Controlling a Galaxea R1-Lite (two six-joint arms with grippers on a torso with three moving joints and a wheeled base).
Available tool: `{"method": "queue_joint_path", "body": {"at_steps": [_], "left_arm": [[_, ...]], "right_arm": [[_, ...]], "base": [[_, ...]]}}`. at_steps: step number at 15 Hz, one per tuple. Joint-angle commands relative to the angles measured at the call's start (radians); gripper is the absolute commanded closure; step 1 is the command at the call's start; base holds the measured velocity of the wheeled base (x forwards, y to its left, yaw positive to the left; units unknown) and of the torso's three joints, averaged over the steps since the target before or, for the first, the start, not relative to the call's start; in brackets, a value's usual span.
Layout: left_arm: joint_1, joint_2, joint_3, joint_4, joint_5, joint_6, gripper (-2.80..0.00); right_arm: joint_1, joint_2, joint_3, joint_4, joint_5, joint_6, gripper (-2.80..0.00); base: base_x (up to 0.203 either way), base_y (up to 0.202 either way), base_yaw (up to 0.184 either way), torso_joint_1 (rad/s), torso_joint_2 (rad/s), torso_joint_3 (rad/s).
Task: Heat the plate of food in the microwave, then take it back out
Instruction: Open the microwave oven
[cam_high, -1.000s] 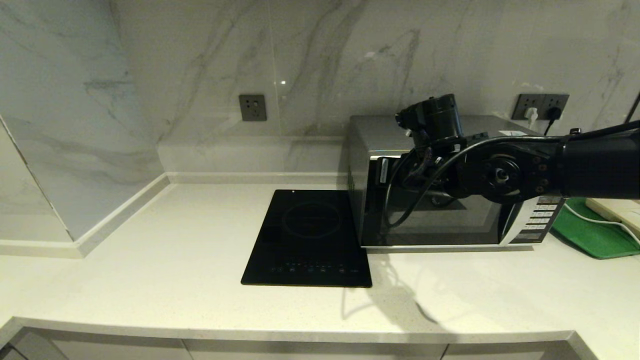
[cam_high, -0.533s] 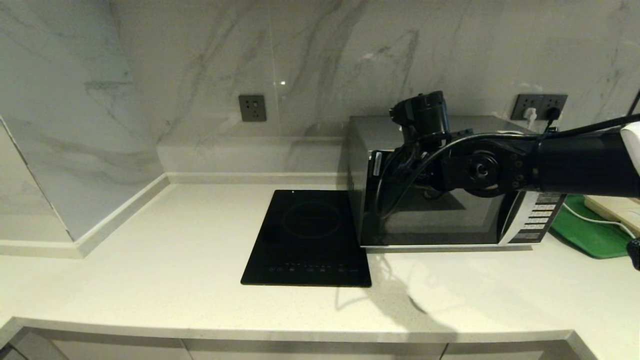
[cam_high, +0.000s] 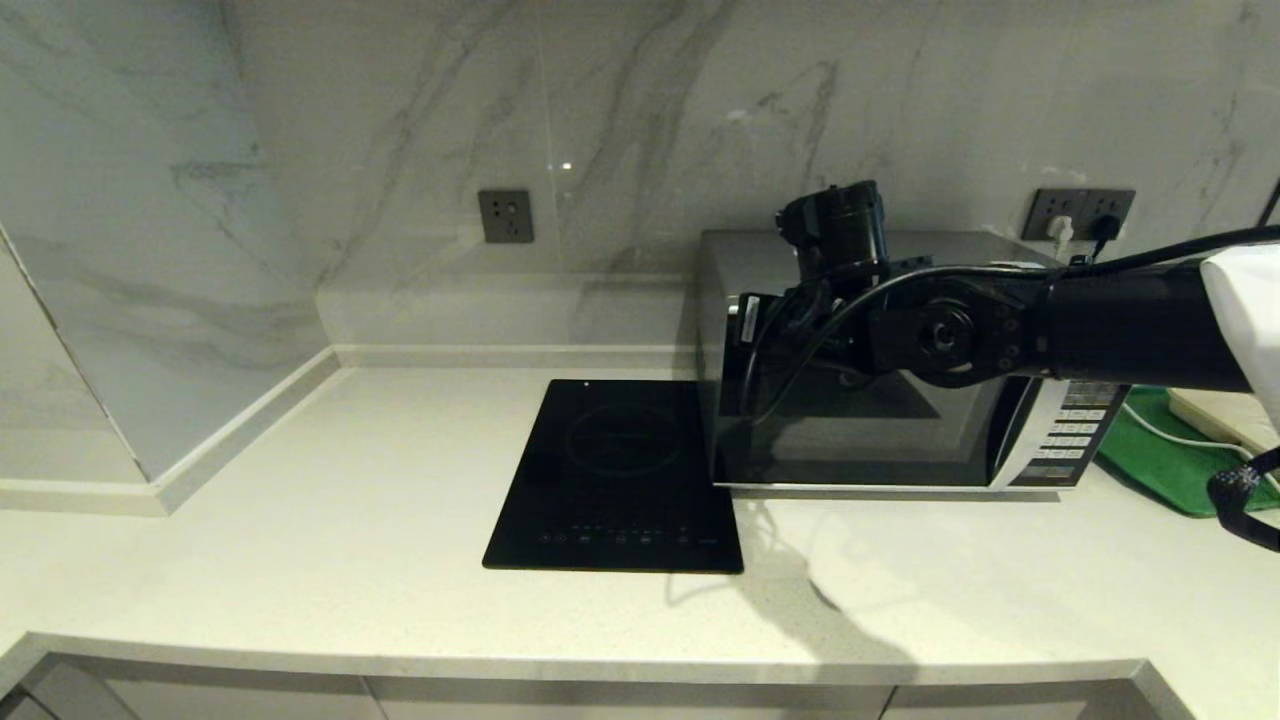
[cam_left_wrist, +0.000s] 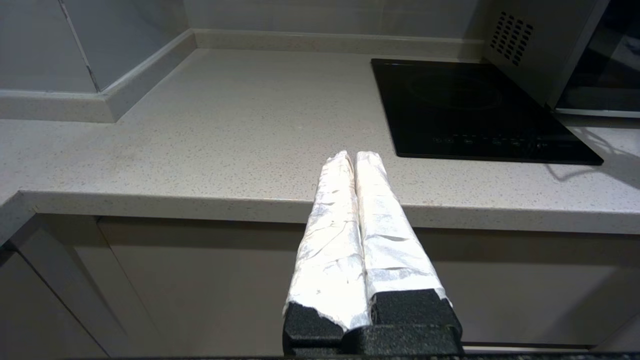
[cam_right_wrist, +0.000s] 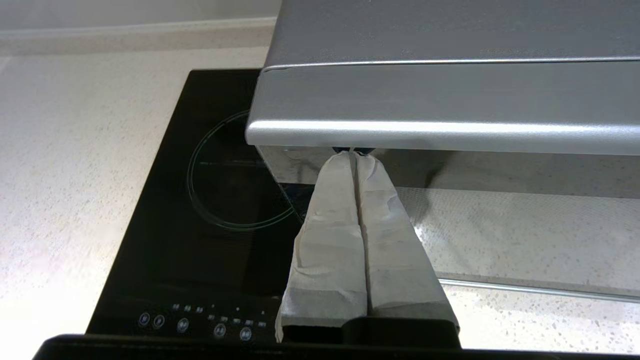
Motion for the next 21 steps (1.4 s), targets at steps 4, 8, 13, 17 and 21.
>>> {"method": "queue_joint_path", "body": {"at_steps": [4, 8, 13, 17, 21], "left_arm": [[0.000, 0.000, 0.000, -0.001, 0.001, -0.001, 0.00], [0.000, 0.000, 0.000, -0.001, 0.001, -0.001, 0.00], [0.000, 0.000, 0.000, -0.001, 0.001, -0.001, 0.00], [0.000, 0.000, 0.000, -0.001, 0.001, -0.001, 0.00], [0.000, 0.000, 0.000, -0.001, 0.002, -0.001, 0.00]], "right_arm": [[0.001, 0.017, -0.029, -0.005, -0.033, 0.004, 0.00], [0.001, -0.051, 0.013, -0.010, -0.035, 0.032, 0.00], [0.000, -0.366, 0.276, 0.048, -0.015, 0.141, 0.00], [-0.132, -0.675, 0.549, 0.128, 0.069, 0.326, 0.00], [-0.590, -0.795, 0.785, 0.158, 0.347, 0.468, 0.00]], "base": [[0.000, 0.000, 0.000, 0.000, 0.00, 0.000], [0.000, 0.000, 0.000, 0.000, 0.00, 0.000], [0.000, 0.000, 0.000, 0.000, 0.00, 0.000], [0.000, 0.000, 0.000, 0.000, 0.00, 0.000], [0.000, 0.000, 0.000, 0.000, 0.00, 0.000]]}}
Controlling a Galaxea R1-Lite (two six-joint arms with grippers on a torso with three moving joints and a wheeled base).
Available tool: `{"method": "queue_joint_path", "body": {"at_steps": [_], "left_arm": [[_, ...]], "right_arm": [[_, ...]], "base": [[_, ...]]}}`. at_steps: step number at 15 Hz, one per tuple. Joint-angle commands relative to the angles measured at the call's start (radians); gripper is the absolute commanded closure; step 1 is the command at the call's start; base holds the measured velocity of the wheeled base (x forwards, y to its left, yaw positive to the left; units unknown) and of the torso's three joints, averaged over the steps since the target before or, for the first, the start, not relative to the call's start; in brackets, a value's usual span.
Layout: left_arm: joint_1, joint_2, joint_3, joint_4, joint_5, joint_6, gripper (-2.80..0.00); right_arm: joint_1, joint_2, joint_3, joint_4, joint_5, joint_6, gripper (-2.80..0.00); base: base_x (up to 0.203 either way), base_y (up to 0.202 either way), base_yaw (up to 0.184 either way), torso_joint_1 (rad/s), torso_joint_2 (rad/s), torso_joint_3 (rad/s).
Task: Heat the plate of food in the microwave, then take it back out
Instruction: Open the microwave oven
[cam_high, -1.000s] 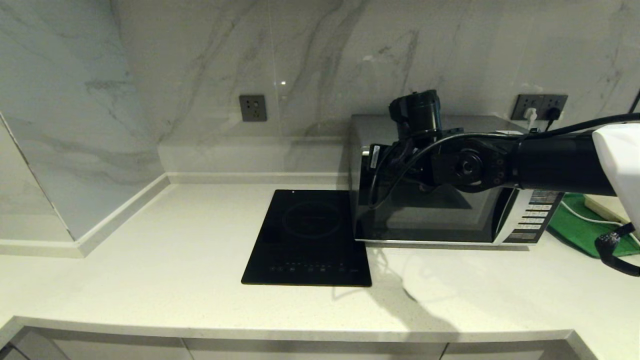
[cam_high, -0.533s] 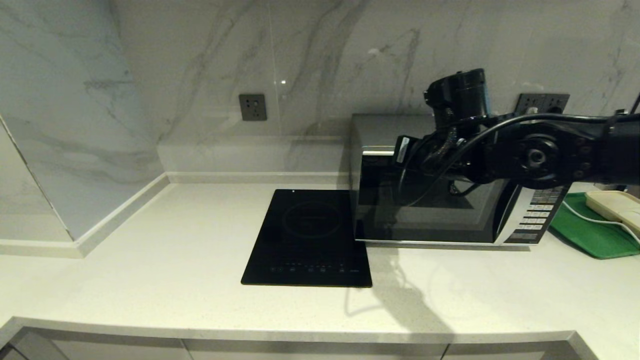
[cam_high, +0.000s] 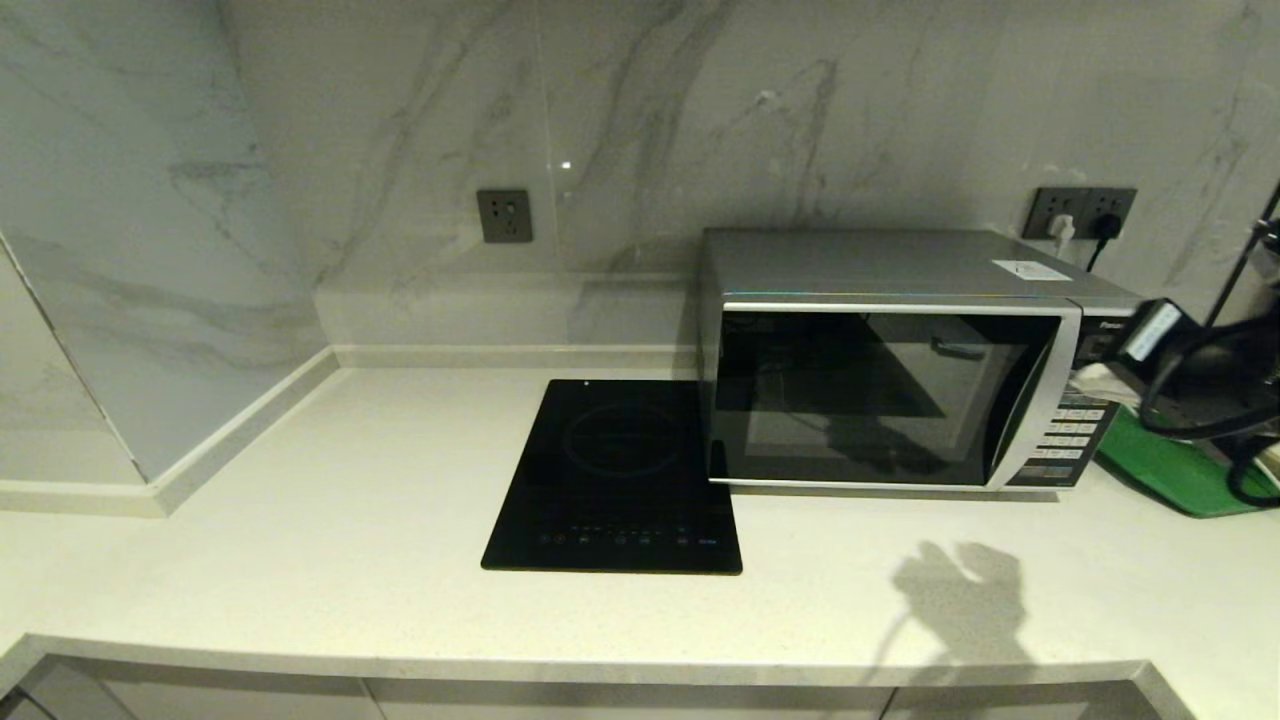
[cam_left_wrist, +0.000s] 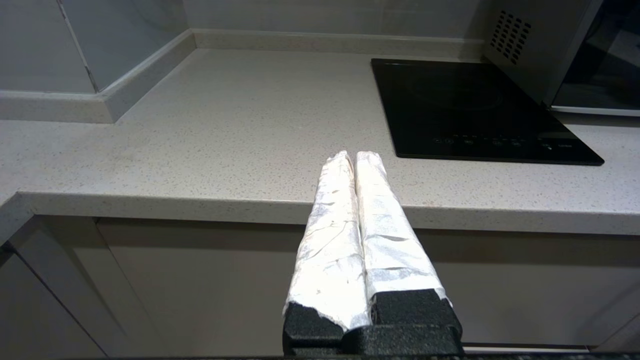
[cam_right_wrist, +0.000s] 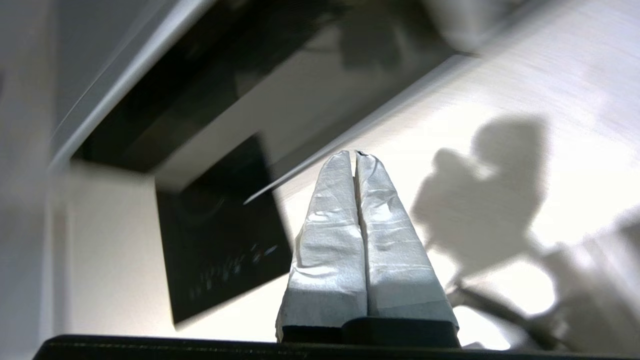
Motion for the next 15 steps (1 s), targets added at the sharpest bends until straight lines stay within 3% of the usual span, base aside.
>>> {"method": "queue_joint_path", "body": {"at_steps": [1, 3, 4, 9, 12, 15], "left_arm": [[0.000, 0.000, 0.000, 0.000, 0.000, 0.000, 0.00], [0.000, 0.000, 0.000, 0.000, 0.000, 0.000, 0.00], [0.000, 0.000, 0.000, 0.000, 0.001, 0.000, 0.00], [0.000, 0.000, 0.000, 0.000, 0.000, 0.000, 0.00], [0.000, 0.000, 0.000, 0.000, 0.000, 0.000, 0.00], [0.000, 0.000, 0.000, 0.000, 0.000, 0.000, 0.00]], "right_arm": [[-0.282, -0.088, 0.146, -0.008, 0.208, 0.034, 0.00], [-0.458, -0.031, 0.305, -0.099, 0.410, 0.032, 0.00], [-0.491, 0.035, 0.352, -0.180, 0.450, 0.027, 0.00], [-0.585, 0.445, 0.447, -0.595, 0.549, -0.023, 0.00], [-0.615, 0.664, 0.419, -0.771, 0.593, -0.063, 0.00], [-0.624, 0.784, 0.354, -0.912, 0.655, -0.052, 0.00]], "base": [[0.000, 0.000, 0.000, 0.000, 0.00, 0.000], [0.000, 0.000, 0.000, 0.000, 0.00, 0.000], [0.000, 0.000, 0.000, 0.000, 0.00, 0.000], [0.000, 0.000, 0.000, 0.000, 0.00, 0.000], [0.000, 0.000, 0.000, 0.000, 0.00, 0.000], [0.000, 0.000, 0.000, 0.000, 0.00, 0.000]]}}
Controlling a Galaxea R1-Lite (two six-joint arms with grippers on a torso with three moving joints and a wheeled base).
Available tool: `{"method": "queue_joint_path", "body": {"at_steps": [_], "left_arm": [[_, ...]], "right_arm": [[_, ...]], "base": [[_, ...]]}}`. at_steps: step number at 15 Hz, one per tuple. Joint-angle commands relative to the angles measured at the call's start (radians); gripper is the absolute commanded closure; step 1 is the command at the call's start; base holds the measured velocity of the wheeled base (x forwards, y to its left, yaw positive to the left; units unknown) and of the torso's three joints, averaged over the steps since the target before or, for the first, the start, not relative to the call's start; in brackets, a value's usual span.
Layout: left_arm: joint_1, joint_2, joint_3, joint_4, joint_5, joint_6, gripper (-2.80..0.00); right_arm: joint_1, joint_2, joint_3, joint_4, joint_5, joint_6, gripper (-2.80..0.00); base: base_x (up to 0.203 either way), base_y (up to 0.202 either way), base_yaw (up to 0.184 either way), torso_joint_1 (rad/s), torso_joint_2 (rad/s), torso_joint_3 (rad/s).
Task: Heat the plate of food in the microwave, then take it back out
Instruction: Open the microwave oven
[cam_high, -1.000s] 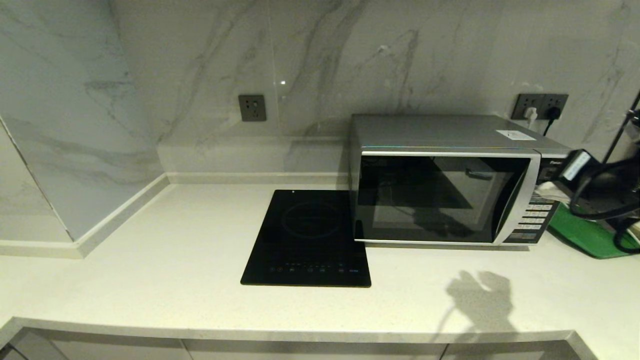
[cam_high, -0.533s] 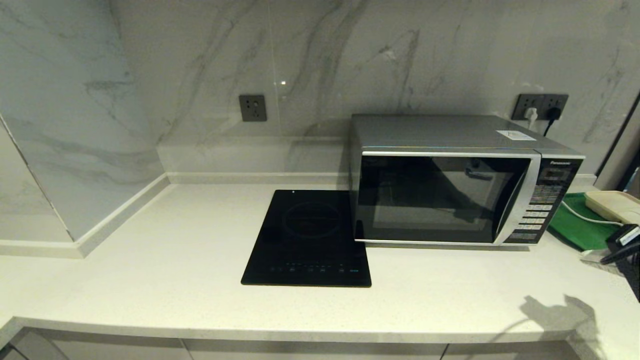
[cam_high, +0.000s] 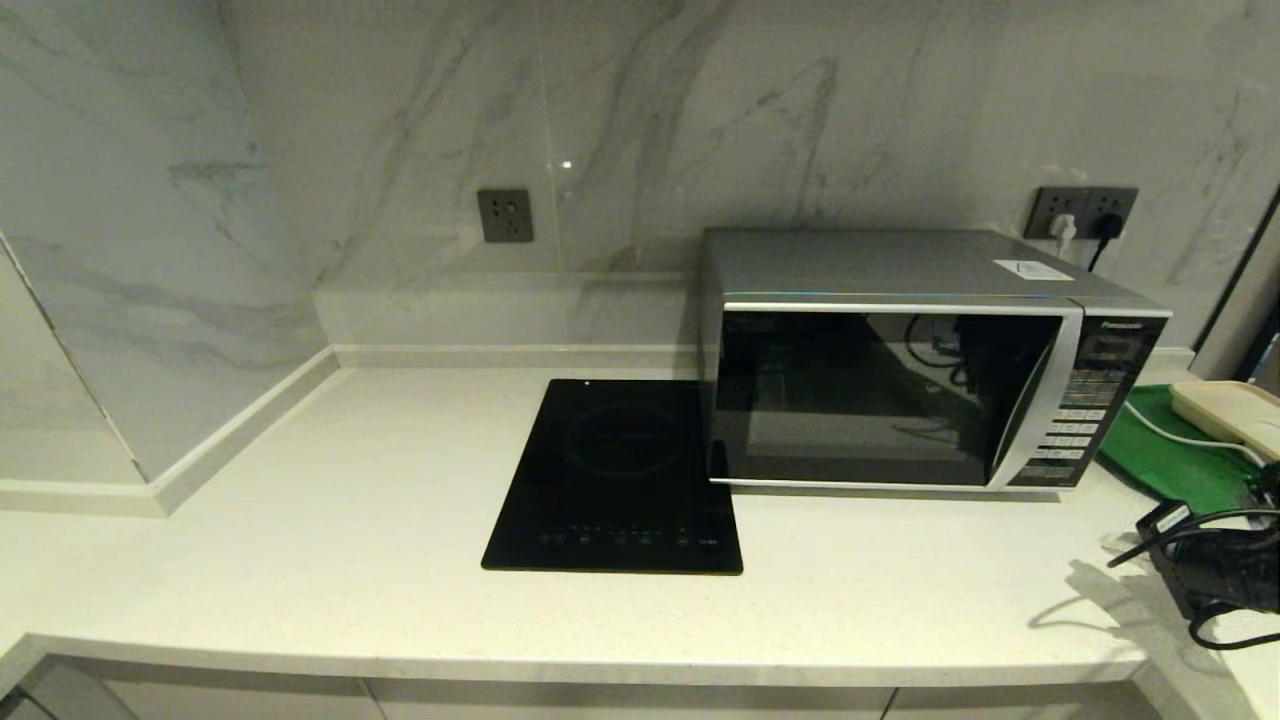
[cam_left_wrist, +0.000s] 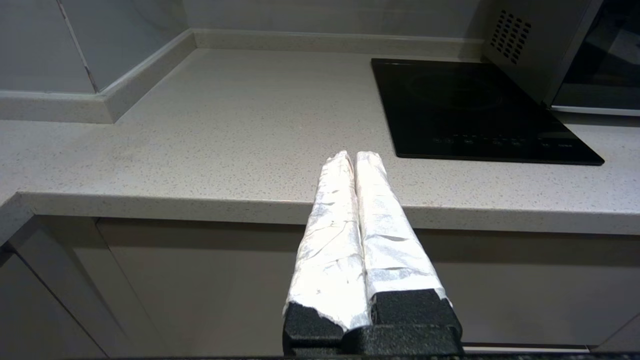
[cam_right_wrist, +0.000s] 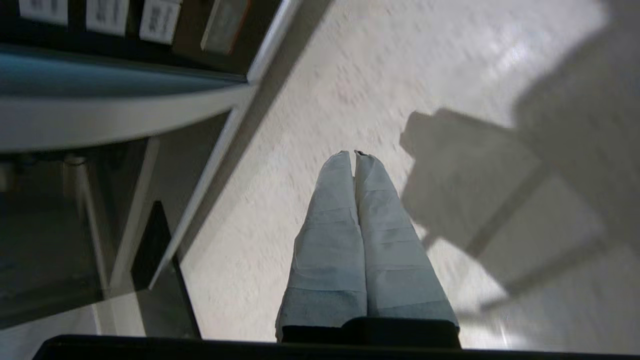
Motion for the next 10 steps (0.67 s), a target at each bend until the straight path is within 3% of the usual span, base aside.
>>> {"method": "queue_joint_path", "body": {"at_steps": [1, 5, 10], "left_arm": [[0.000, 0.000, 0.000, -0.001, 0.000, -0.001, 0.00], [0.000, 0.000, 0.000, -0.001, 0.001, -0.001, 0.00], [0.000, 0.000, 0.000, -0.001, 0.000, -0.001, 0.00]], "right_arm": [[-0.004, 0.131, -0.060, -0.044, 0.057, 0.029, 0.00], [-0.001, 0.165, -0.110, -0.123, 0.156, 0.091, 0.00], [-0.001, 0.259, -0.221, -0.216, 0.170, 0.160, 0.00]], "base": [[0.000, 0.000, 0.000, 0.000, 0.00, 0.000], [0.000, 0.000, 0.000, 0.000, 0.00, 0.000], [0.000, 0.000, 0.000, 0.000, 0.00, 0.000]]}}
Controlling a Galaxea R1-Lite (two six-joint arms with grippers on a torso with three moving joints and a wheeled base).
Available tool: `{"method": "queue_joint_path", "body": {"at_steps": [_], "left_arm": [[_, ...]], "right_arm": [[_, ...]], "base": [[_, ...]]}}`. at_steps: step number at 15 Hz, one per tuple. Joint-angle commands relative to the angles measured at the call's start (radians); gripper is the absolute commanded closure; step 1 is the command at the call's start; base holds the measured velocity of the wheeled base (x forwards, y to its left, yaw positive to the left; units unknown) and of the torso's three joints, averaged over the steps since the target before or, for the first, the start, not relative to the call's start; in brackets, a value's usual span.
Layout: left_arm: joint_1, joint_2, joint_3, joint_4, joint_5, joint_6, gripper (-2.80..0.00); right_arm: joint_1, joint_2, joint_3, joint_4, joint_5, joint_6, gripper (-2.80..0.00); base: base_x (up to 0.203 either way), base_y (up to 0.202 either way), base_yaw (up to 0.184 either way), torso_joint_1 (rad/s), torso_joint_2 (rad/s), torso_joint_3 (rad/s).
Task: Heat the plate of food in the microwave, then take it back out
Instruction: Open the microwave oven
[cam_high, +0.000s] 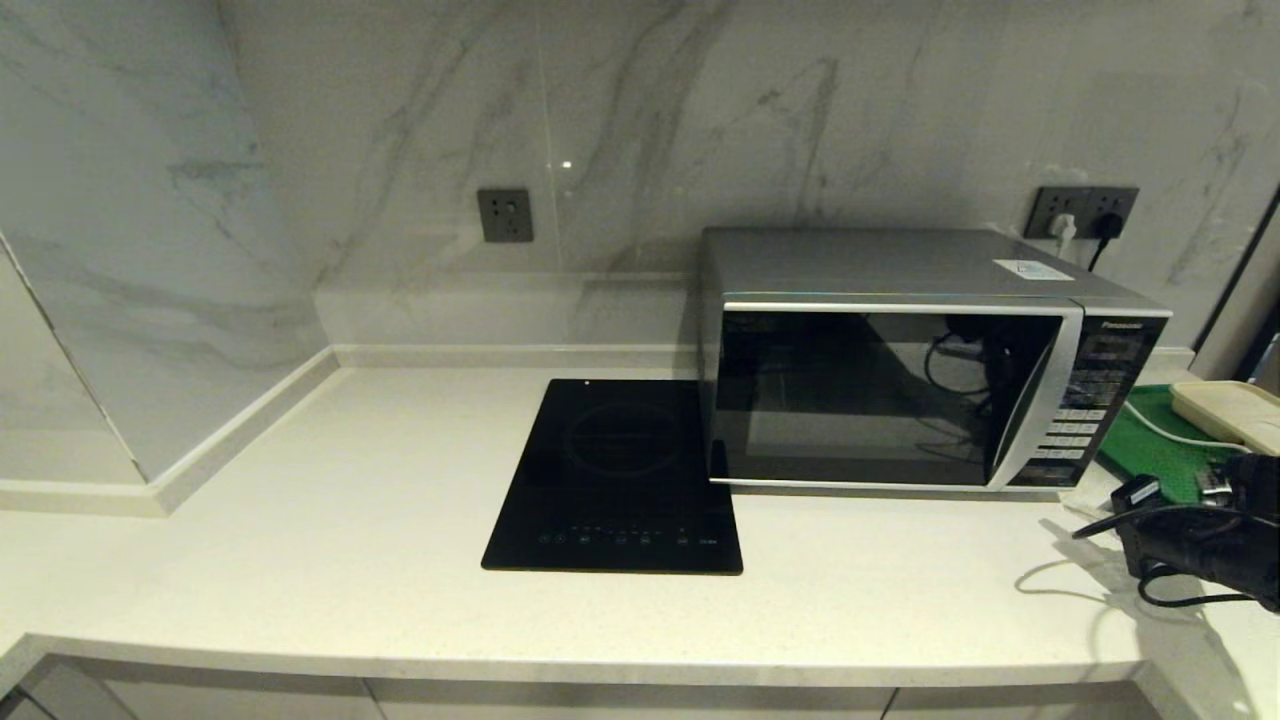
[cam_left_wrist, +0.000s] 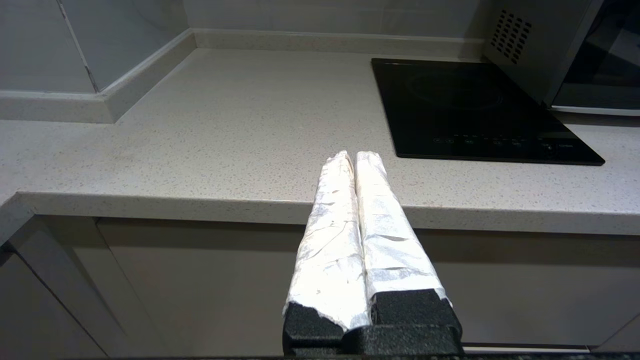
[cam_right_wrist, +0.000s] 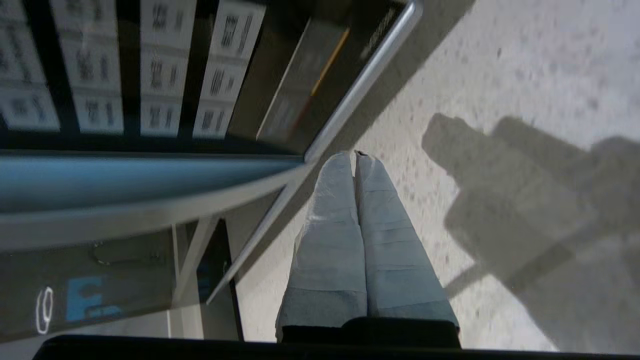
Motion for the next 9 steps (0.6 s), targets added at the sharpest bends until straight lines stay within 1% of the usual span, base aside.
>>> {"method": "queue_joint_path", "body": {"at_steps": [1, 2, 4, 9], "left_arm": [[0.000, 0.000, 0.000, -0.001, 0.001, 0.000, 0.00], [0.000, 0.000, 0.000, -0.001, 0.002, 0.000, 0.00], [0.000, 0.000, 0.000, -0.001, 0.000, 0.000, 0.00], [0.000, 0.000, 0.000, -0.001, 0.000, 0.000, 0.00]], "right_arm": [[0.000, 0.053, -0.074, -0.009, 0.004, 0.036, 0.00], [0.001, 0.064, -0.114, -0.009, 0.004, 0.064, 0.00], [0.008, 0.091, -0.172, -0.008, 0.010, 0.087, 0.00], [0.015, 0.121, -0.203, -0.007, 0.012, 0.090, 0.00]], "base": [[0.000, 0.000, 0.000, 0.000, 0.00, 0.000], [0.000, 0.000, 0.000, 0.000, 0.00, 0.000], [0.000, 0.000, 0.000, 0.000, 0.00, 0.000], [0.000, 0.000, 0.000, 0.000, 0.00, 0.000]]}}
